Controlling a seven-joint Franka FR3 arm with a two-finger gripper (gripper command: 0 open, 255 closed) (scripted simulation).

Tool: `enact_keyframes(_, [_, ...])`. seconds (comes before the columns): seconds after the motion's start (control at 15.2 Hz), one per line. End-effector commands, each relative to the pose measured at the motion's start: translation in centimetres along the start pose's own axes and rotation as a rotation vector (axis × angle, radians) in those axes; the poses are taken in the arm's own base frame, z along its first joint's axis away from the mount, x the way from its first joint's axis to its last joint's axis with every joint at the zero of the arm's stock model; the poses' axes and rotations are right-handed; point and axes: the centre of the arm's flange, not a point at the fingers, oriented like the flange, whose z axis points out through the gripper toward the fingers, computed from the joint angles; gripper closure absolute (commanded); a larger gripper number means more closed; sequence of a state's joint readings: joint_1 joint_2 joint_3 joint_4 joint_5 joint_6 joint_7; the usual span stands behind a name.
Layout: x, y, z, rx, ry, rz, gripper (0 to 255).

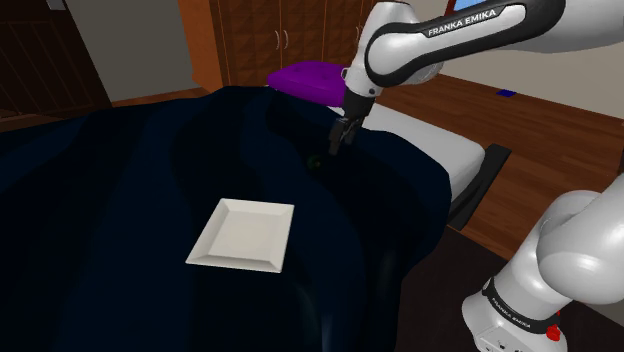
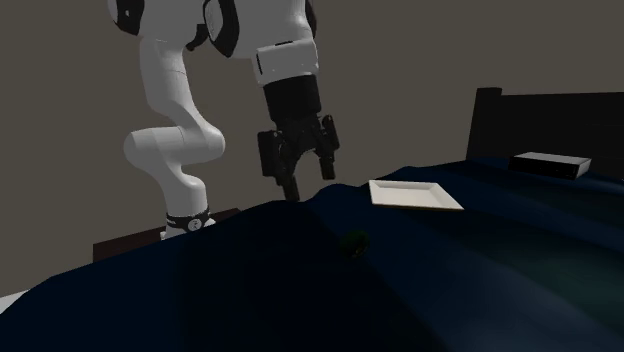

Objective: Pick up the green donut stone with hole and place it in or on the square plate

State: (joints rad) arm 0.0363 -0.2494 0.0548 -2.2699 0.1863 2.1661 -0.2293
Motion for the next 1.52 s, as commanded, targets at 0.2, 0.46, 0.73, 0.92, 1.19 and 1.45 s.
enact_keyframes(0.2, [4.6, 0.5, 4.8, 0.025, 0.023, -0.007, 0])
enact_keyframes(0.46, [4.8, 0.5, 6.6, 0.027, 0.024, -0.008, 0])
enact_keyframes(0.73, [4.9, 0.4, 9.1, 0.027, 0.024, -0.008, 0])
enact_keyframes(0.92, [4.9, 0.4, 9.1, 0.027, 0.024, -0.008, 0])
enact_keyframes(1.19, [4.9, 0.4, 9.1, 0.027, 0.024, -0.008, 0])
enact_keyframes(1.45, [4.9, 0.4, 9.1, 0.027, 0.024, -0.008, 255])
